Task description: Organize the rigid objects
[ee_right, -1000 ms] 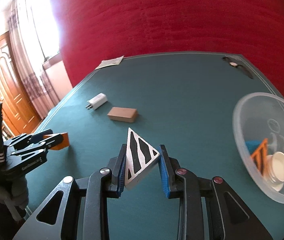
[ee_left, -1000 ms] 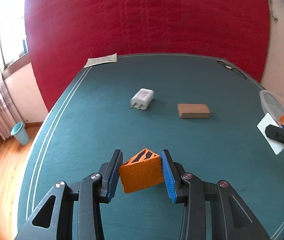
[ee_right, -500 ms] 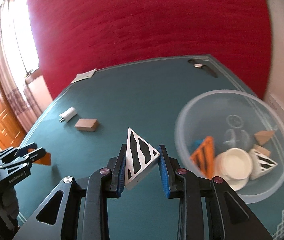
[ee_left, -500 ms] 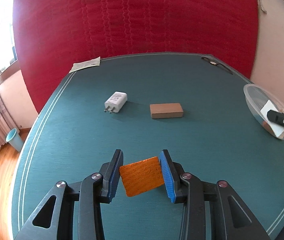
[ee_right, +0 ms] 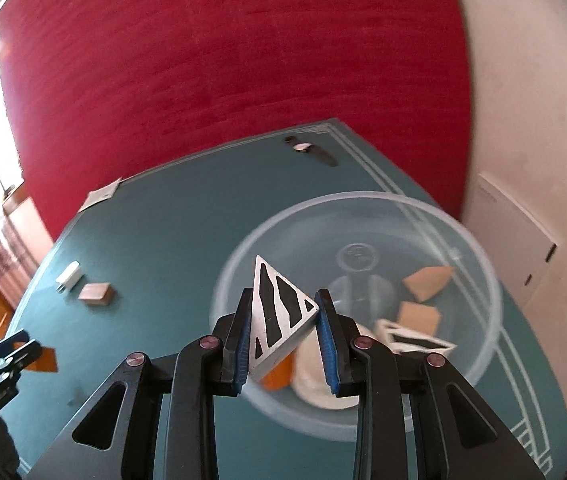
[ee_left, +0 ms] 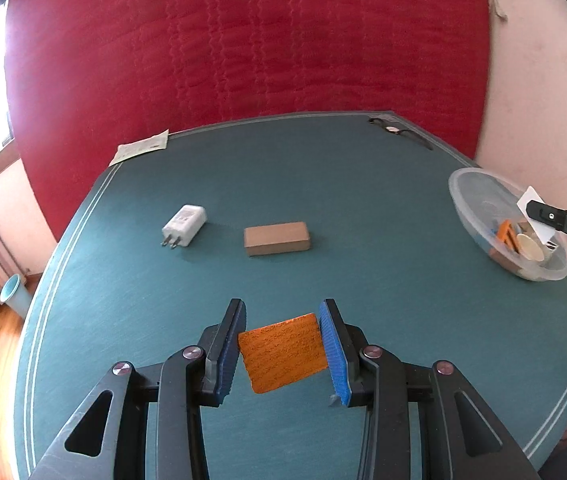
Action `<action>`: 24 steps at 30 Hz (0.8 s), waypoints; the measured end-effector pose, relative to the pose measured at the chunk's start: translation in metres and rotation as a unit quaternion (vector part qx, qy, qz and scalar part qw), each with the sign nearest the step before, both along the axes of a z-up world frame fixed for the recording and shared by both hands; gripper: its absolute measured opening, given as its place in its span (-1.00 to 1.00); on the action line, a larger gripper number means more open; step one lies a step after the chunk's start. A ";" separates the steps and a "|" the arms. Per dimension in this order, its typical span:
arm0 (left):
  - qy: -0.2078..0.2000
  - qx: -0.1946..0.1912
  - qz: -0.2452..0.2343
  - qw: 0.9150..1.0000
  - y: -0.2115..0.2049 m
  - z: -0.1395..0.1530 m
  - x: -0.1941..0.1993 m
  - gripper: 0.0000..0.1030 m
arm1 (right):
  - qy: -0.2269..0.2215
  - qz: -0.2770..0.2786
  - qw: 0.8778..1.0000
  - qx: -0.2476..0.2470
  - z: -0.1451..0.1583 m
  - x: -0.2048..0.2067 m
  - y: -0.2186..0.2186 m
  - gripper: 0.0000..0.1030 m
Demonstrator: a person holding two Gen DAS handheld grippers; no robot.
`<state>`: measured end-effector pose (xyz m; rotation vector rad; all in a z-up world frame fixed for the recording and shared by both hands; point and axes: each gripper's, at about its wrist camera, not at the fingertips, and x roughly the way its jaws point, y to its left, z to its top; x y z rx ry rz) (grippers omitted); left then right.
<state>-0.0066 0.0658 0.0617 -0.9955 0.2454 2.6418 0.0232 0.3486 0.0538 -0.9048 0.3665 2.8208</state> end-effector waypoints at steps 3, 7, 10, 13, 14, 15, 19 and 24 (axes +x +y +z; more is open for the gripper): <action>0.001 0.001 -0.010 1.000 0.011 0.002 0.001 -0.22 | 0.003 -0.023 1.000 0.001 -0.001 0.002 0.015 -0.41; 0.003 0.003 -0.024 1.000 0.025 0.006 0.002 -0.22 | -0.002 -0.043 0.999 -0.001 -0.005 0.000 0.030 -0.32; 0.005 0.003 -0.036 0.999 0.037 0.009 0.003 -0.22 | -0.004 -0.063 0.998 0.010 -0.009 0.001 0.038 0.02; 0.009 -0.001 -0.048 0.999 0.050 0.011 0.004 -0.22 | -0.002 -0.068 0.997 0.025 -0.011 0.004 0.041 0.02; 0.010 -0.002 -0.052 0.999 0.053 0.012 0.005 -0.22 | 0.001 -0.071 0.997 0.028 -0.010 0.005 0.042 0.02; 0.011 -0.002 -0.057 0.998 0.059 0.014 0.005 -0.22 | 0.002 -0.073 0.997 0.029 -0.010 0.006 0.043 0.02; 0.017 -0.001 -0.071 0.997 0.071 0.018 0.005 -0.22 | 0.010 -0.084 0.995 0.042 -0.009 0.010 0.043 0.02; 0.022 -0.006 -0.086 0.996 0.087 0.023 0.005 -0.22 | 0.015 -0.087 0.995 0.049 -0.011 0.013 0.041 0.02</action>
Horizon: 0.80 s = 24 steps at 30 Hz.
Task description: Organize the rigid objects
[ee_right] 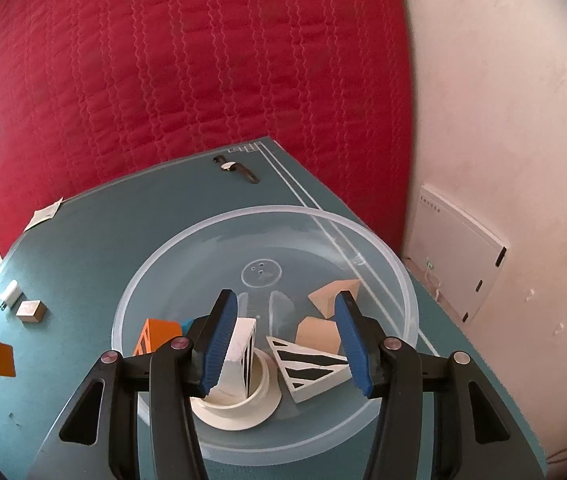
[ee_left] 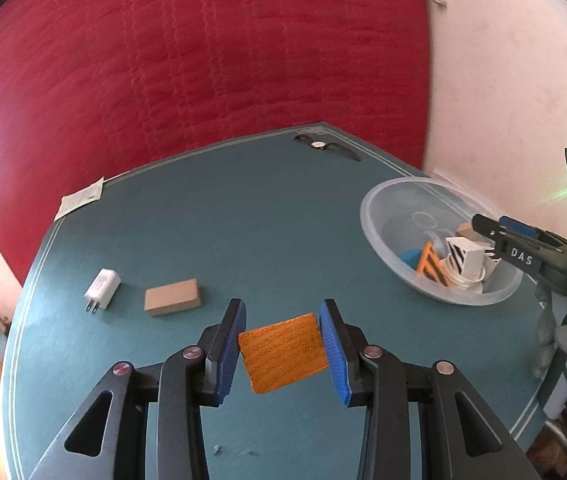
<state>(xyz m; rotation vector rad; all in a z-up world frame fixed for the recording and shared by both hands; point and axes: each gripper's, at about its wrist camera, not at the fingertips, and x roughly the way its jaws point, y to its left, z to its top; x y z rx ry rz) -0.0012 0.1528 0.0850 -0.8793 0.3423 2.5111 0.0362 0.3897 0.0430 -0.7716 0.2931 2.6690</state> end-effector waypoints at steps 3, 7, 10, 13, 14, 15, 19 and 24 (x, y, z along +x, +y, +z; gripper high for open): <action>0.001 0.001 -0.009 1.000 0.012 0.002 -0.001 -0.22 | 0.003 -0.003 1.000 0.001 0.000 0.001 0.000 0.02; -0.001 0.005 -0.026 1.000 0.031 0.006 -0.007 -0.22 | 0.009 -0.013 1.000 -0.005 0.001 0.004 0.006 0.02; 0.001 0.006 -0.042 0.999 0.049 0.007 -0.009 -0.22 | 0.012 -0.021 1.000 -0.009 0.003 0.005 0.009 0.02; 0.000 0.009 -0.057 0.998 0.066 0.008 -0.012 -0.22 | 0.015 -0.022 1.000 -0.011 0.005 0.005 0.010 0.02; -0.001 0.010 -0.060 0.998 0.070 0.008 -0.014 -0.22 | 0.015 -0.022 1.000 -0.012 0.005 0.005 0.010 0.02; -0.002 0.012 -0.065 0.998 0.077 0.009 -0.016 -0.22 | 0.015 -0.021 1.000 -0.012 0.005 0.004 0.010 0.02; -0.005 0.012 -0.077 0.997 0.094 0.005 -0.020 -0.21 | 0.014 -0.024 1.000 -0.012 0.005 0.004 0.010 0.02; -0.030 0.031 -0.100 0.994 0.123 -0.003 -0.033 -0.21 | 0.009 -0.034 0.999 -0.012 0.006 0.004 0.012 0.02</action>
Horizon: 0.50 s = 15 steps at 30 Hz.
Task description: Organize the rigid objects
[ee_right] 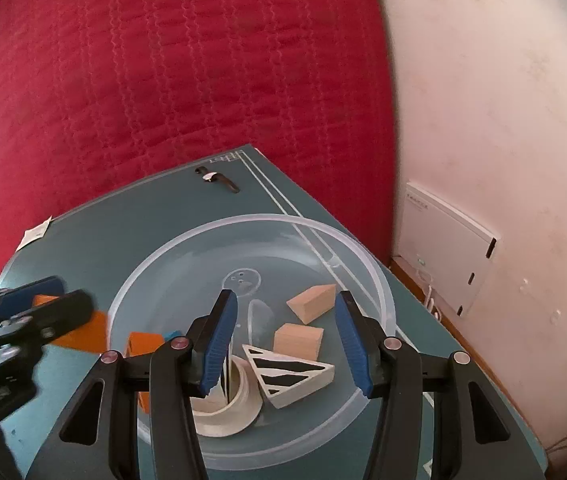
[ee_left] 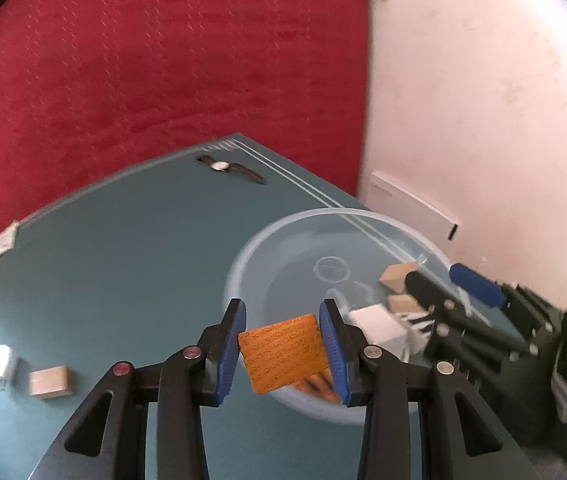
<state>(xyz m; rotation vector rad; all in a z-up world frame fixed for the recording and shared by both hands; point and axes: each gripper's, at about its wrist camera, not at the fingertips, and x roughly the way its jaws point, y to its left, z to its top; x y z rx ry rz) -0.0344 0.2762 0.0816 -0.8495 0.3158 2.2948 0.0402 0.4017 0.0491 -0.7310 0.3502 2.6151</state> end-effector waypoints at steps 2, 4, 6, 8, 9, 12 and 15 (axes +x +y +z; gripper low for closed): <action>-0.003 0.001 -0.004 1.000 0.008 -0.002 -0.002 -0.21 | 0.001 -0.004 1.000 0.002 0.002 0.000 0.000 0.02; -0.001 0.000 -0.006 1.000 0.015 -0.004 -0.003 -0.16 | 0.004 -0.007 1.000 0.001 0.002 0.002 0.002 0.02; -0.004 -0.006 0.001 1.000 0.016 -0.007 -0.004 0.22 | 0.003 -0.013 1.000 0.001 0.002 0.002 0.004 0.02; -0.003 -0.002 0.011 1.000 0.012 -0.008 -0.007 0.57 | 0.003 -0.022 1.000 -0.003 0.001 0.003 0.008 0.02; 0.000 0.000 0.020 1.000 0.007 -0.009 -0.008 0.64 | 0.002 -0.024 1.000 -0.006 0.001 0.003 0.009 0.02; -0.003 -0.002 0.031 1.000 0.001 -0.012 -0.010 0.65 | 0.001 -0.031 1.000 -0.005 0.000 0.003 0.011 0.02; 0.006 -0.007 0.044 0.999 -0.005 -0.012 -0.008 0.79 | 0.001 -0.028 1.000 0.002 0.000 0.003 0.008 0.02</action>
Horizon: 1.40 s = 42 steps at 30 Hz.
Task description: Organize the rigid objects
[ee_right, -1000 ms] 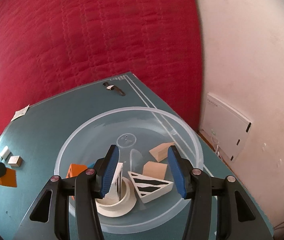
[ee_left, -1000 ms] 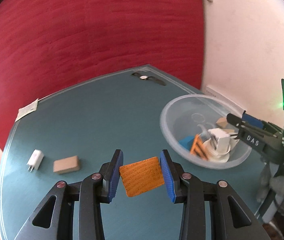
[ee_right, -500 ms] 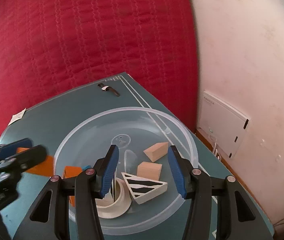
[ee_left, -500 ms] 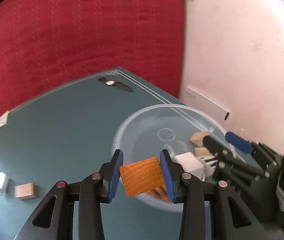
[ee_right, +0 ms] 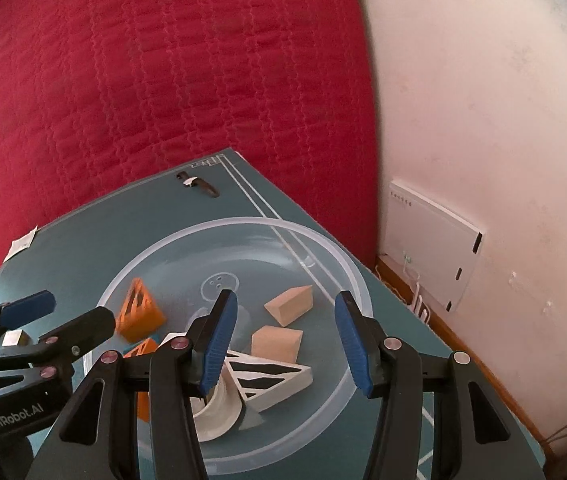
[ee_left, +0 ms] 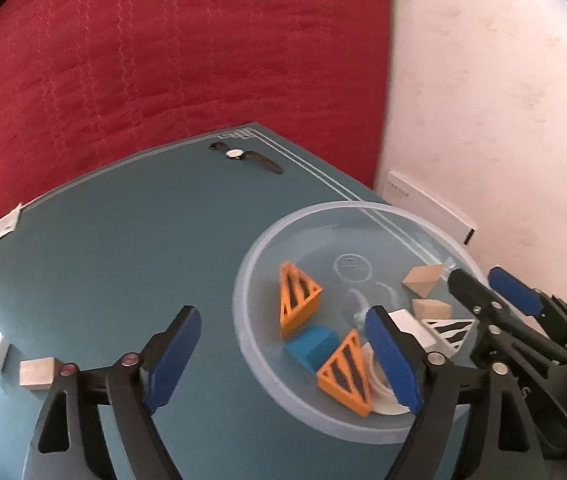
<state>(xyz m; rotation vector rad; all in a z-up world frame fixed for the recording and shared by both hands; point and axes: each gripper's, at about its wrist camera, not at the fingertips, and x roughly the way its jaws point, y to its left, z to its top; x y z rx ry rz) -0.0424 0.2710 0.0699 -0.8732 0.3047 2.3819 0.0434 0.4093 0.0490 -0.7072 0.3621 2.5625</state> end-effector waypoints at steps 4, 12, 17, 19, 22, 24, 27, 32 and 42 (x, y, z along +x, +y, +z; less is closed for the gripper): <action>0.024 -0.011 0.018 1.000 -0.006 0.002 0.005 0.92 | -0.001 0.001 1.000 0.004 -0.001 -0.001 0.000 0.03; 0.072 -0.030 0.055 0.995 -0.021 0.005 0.015 0.99 | 0.001 0.003 1.000 0.021 -0.003 0.002 -0.006 0.04; 0.084 -0.038 0.070 0.993 -0.029 0.002 0.015 0.99 | 0.002 0.006 1.000 0.026 -0.003 0.002 -0.009 0.04; 0.086 -0.041 0.077 0.992 -0.033 0.001 0.016 0.99 | 0.002 0.006 1.000 0.027 -0.002 0.002 -0.009 0.04; 0.087 -0.037 0.088 0.992 -0.041 0.003 0.019 0.99 | 0.002 0.007 1.000 0.027 -0.003 0.001 -0.010 0.05; 0.092 -0.031 0.098 0.991 -0.050 0.007 0.022 0.99 | 0.003 0.007 1.000 0.027 -0.002 0.001 -0.011 0.05; 0.097 -0.025 0.112 0.989 -0.061 0.010 0.023 0.99 | 0.006 0.010 0.999 0.032 -0.001 0.003 -0.016 0.06; 0.096 -0.018 0.133 0.986 -0.080 0.013 0.019 0.99 | 0.011 0.022 0.999 0.049 0.001 0.004 -0.030 0.16; 0.080 -0.006 0.204 0.976 -0.133 0.010 0.000 0.99 | 0.020 0.055 0.996 0.071 0.006 0.003 -0.060 0.19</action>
